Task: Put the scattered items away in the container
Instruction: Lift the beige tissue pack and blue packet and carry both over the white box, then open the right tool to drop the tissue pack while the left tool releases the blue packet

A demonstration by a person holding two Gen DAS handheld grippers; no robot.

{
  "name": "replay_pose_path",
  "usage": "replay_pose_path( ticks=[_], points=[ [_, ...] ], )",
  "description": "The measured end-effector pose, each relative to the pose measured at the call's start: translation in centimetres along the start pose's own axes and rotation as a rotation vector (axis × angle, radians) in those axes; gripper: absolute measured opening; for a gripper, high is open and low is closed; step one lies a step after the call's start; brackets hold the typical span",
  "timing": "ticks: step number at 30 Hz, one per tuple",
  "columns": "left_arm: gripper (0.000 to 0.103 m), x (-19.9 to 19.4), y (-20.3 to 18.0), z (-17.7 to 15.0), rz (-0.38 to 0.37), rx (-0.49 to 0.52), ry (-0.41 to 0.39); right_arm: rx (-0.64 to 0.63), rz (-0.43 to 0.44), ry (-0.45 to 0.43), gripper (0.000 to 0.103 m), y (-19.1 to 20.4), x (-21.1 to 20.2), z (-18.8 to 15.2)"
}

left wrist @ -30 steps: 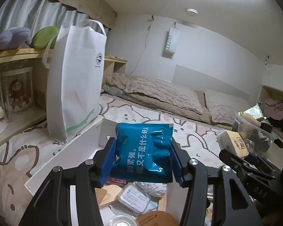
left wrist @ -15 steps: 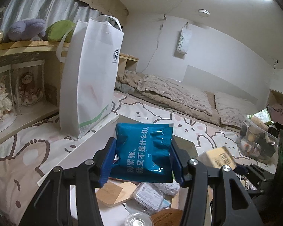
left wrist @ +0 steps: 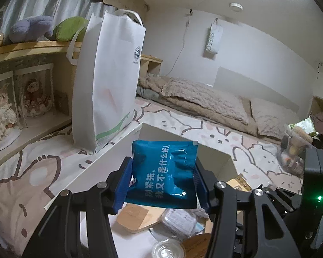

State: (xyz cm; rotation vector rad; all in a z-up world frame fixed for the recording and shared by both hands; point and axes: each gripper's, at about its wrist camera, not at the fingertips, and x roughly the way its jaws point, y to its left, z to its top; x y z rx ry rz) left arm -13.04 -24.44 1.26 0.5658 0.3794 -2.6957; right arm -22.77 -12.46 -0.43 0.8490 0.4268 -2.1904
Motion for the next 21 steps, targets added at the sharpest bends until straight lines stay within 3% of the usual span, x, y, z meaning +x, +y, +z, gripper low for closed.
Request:
replay_pose_path(
  ticks=[21],
  points=[
    [0.054, 3.1, 0.1, -1.7, 0.048, 0.086, 0.128, -0.061, -0.009, 0.127, 0.075, 1.1, 2.0, 0.1]
  ],
)
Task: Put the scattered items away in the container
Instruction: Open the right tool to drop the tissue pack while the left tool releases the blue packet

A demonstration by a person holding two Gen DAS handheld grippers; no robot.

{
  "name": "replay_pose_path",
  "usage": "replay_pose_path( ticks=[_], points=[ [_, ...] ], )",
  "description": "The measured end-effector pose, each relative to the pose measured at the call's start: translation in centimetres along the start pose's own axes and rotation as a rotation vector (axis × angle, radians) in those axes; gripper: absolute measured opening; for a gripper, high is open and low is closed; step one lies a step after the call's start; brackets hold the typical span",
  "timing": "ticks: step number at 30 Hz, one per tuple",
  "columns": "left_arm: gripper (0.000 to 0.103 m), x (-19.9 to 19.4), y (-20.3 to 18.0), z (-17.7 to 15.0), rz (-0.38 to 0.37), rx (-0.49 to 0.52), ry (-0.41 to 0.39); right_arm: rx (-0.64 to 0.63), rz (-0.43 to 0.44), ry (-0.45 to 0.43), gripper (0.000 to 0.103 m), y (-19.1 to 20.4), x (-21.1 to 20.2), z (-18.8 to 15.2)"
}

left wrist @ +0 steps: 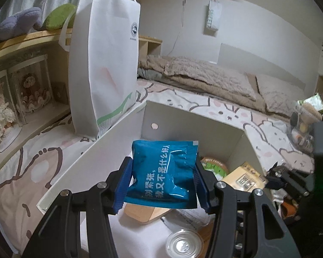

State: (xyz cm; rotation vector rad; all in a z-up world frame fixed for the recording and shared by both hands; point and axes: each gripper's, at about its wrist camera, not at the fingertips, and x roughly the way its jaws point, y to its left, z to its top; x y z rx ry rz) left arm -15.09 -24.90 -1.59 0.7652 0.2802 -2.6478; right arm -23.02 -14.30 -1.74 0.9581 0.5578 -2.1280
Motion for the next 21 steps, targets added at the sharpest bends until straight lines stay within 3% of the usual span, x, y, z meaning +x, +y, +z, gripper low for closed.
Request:
replay_pose_path(
  ticks=[4, 6, 8, 21],
  points=[
    [0.054, 0.4, 0.1, -0.2, -0.008, 0.000, 0.017, -0.003, -0.002, 0.012, 0.077, 0.1, 0.0, 0.1],
    [0.054, 0.5, 0.1, -0.3, -0.010, 0.006, 0.023, -0.004, -0.010, 0.005, 0.089, 0.3, -0.2, 0.1],
    [0.054, 0.5, 0.0, -0.3, -0.013, 0.012, 0.026, -0.009, -0.023, -0.006, 0.093, 0.5, -0.4, 0.1],
    [0.058, 1.3, -0.3, -0.9, 0.008, 0.045, 0.085, 0.010, -0.023, -0.014, 0.093, 0.4, -0.6, 0.1]
  ],
)
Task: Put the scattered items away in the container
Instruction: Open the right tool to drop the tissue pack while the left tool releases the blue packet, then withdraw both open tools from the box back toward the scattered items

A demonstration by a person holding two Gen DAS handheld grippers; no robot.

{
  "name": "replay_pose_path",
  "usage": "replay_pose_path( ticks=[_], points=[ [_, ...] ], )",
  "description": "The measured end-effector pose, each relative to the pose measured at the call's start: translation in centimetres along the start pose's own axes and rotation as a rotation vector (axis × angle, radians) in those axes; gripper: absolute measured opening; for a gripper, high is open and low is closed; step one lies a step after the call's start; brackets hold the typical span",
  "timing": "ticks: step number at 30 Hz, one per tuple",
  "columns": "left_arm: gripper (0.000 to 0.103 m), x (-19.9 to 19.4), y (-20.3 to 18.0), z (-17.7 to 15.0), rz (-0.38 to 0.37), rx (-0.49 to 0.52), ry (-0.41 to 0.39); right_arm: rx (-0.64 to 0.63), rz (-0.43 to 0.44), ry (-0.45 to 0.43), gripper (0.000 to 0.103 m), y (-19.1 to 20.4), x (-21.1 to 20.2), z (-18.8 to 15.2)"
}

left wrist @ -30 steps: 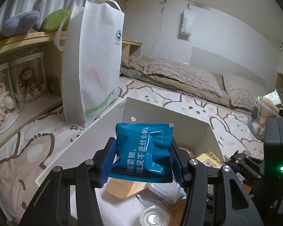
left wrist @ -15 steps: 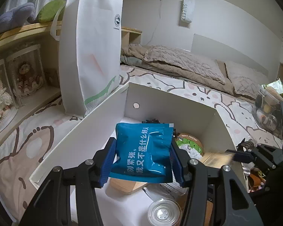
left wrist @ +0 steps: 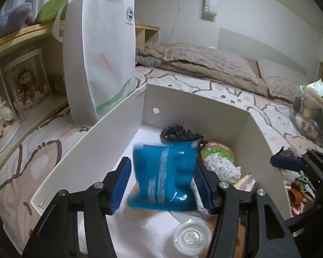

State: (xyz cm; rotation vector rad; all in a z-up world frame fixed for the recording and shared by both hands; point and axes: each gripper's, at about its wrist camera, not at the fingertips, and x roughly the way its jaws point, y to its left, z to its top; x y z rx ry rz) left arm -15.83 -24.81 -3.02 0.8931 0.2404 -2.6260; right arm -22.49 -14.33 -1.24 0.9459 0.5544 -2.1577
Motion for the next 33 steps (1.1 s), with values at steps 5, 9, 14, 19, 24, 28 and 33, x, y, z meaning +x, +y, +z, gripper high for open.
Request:
replay_pose_path(
  ticks=[5, 9, 14, 19, 24, 28, 33],
  points=[
    [0.076, 0.11, -0.06, -0.12, 0.004, 0.000, 0.007, -0.004, 0.003, 0.002, 0.093, 0.25, 0.08, -0.07],
    [0.076, -0.03, 0.18, -0.13, 0.005, -0.007, 0.005, -0.001, 0.005, 0.001, 0.093, 0.24, 0.08, -0.09],
    [0.076, -0.01, 0.39, -0.14, 0.018, -0.006, 0.008, -0.001, 0.005, 0.002, 0.093, 0.24, 0.11, -0.12],
    [0.076, 0.00, 0.43, -0.14, 0.015, -0.005, 0.009, 0.009, 0.010, -0.001, 0.093, 0.13, 0.13, -0.10],
    [0.076, -0.12, 0.40, -0.20, 0.012, -0.007, 0.007, -0.001, 0.004, -0.024, 0.093, 0.22, -0.17, 0.06],
    [0.076, -0.31, 0.27, -0.18, 0.005, -0.007, 0.007, 0.001, 0.001, -0.044, 0.093, 0.09, -0.58, 0.10],
    [0.087, -0.43, 0.02, -0.14, 0.020, 0.005, 0.002, 0.020, -0.007, -0.065, 0.095, -0.43, -0.84, 0.03]
  ],
)
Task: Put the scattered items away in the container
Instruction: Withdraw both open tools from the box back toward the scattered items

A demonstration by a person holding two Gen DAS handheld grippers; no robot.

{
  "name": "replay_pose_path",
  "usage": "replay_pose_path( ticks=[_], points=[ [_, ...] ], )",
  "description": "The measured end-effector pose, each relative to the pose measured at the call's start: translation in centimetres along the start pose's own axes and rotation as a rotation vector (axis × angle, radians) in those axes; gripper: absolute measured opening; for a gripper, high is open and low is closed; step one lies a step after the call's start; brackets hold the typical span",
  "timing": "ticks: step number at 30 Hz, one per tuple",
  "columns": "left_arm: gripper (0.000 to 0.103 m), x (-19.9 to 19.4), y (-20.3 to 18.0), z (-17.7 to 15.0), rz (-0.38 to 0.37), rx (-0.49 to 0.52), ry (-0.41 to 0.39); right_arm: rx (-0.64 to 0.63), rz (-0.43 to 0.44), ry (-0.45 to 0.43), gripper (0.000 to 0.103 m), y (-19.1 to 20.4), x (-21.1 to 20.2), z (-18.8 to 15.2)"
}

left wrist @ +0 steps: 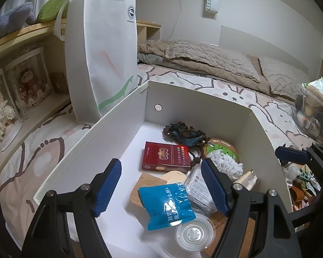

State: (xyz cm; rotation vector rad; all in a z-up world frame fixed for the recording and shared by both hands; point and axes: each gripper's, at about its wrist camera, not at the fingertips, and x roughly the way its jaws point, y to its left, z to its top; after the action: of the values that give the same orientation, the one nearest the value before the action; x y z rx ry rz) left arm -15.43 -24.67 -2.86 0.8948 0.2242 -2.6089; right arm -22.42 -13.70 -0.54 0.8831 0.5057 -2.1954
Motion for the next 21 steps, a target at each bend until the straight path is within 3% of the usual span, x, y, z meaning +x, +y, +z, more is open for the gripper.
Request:
replay_pose_path(
  ticks=[2, 4, 21],
  points=[
    [0.103, -0.1, 0.0, 0.0, 0.013, -0.002, -0.015, 0.012, -0.004, -0.015, 0.098, -0.2, -0.1, 0.0],
    [0.103, -0.4, 0.1, 0.1, 0.017, -0.006, -0.023, 0.025, -0.004, -0.039, 0.103, -0.6, -0.3, -0.2],
    [0.103, -1.1, 0.8, 0.5, 0.029, -0.038, -0.041, 0.103, -0.034, -0.103, 0.103, -2.0, -1.1, -0.1]
  ],
)
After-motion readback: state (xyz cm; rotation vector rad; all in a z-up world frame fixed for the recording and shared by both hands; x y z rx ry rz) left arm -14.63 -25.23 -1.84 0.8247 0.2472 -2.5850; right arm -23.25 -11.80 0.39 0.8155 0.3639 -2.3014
